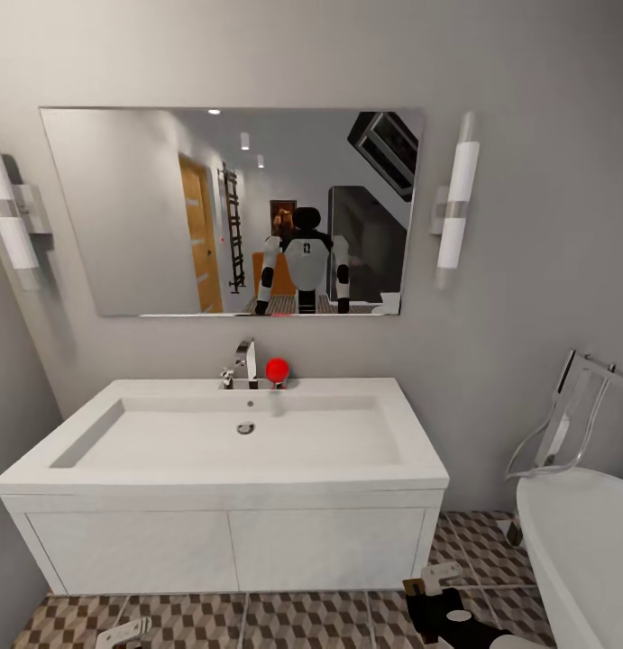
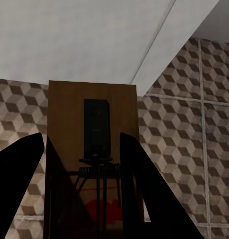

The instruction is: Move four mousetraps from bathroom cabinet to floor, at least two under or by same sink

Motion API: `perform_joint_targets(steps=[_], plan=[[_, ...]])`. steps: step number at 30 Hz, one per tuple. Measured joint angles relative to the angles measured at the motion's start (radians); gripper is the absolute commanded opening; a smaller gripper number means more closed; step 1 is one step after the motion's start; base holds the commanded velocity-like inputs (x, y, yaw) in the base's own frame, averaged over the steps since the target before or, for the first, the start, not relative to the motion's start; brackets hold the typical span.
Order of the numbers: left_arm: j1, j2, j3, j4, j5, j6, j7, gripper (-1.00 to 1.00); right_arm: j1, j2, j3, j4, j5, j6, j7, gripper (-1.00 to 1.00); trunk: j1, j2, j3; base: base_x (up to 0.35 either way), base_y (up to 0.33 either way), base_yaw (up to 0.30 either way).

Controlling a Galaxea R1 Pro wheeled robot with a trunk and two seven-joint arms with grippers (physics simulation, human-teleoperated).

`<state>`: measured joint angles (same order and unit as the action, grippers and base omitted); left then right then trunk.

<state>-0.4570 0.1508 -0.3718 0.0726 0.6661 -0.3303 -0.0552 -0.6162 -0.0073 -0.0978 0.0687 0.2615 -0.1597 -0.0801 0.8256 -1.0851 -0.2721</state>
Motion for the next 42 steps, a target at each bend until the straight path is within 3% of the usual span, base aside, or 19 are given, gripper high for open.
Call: perform_joint_targets(steps=[10,22,32,42], plan=[[0.0,-0.002,0.001,-0.002,0.001,-0.001,-0.003,-1.0,0.0,0.0,0.0,0.0,-0.001,0.0,0.0,-1.0,0.0,0.0,0.0,0.0,0.0,0.0],[0.0,-0.004,0.008,-0.005,0.006,0.004,-0.003,-1.0,0.0,0.0,0.0,0.0,-0.001,0.0,0.0,-1.0,0.046,-0.084,-0.038,0.0,0.0,0.0],[0.0,-0.015,0.004,-0.003,0.014,0.003,0.072,-1.0,0.0,0.0,0.0,0.0,-0.001,0.0,0.0,-1.0,0.084,-0.154,-0.069,0.0,0.0,0.0],[0.0,-0.016,0.004,-0.003,0.018,0.003,0.085,-1.0,0.0,0.0,0.0,0.0,-0.001,0.0,0.0,-1.0,0.123,-0.224,-0.1,0.0,0.0,0.0]])
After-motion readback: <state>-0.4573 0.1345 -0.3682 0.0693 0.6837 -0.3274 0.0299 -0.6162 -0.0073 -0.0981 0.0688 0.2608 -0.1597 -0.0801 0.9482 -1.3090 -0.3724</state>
